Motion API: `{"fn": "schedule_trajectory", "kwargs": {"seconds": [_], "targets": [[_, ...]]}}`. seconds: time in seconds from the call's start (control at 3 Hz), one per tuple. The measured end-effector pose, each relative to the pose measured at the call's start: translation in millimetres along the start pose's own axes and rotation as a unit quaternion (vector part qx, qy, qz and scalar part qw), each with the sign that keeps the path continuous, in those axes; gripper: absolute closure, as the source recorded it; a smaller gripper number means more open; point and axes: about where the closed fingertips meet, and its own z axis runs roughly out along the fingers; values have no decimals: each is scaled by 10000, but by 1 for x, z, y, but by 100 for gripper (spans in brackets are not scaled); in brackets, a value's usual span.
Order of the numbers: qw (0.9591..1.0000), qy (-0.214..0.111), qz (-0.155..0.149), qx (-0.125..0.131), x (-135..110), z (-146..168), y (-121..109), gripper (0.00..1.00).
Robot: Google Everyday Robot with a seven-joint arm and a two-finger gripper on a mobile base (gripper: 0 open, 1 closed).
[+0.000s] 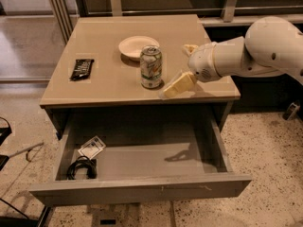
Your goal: Place 7up can into top drawer
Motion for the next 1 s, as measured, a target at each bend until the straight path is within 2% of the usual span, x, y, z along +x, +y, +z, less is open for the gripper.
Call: {"fn": "schedule_trajectory", "kwargs": {"seconds": [0.33, 0.67, 1.0], "targets": [[9998, -175, -92, -46, -12, 18, -5, 0], [9997, -183, -71, -154, -26, 34, -13, 0], [9997, -24, 17, -261, -38, 42, -22, 0]]}}
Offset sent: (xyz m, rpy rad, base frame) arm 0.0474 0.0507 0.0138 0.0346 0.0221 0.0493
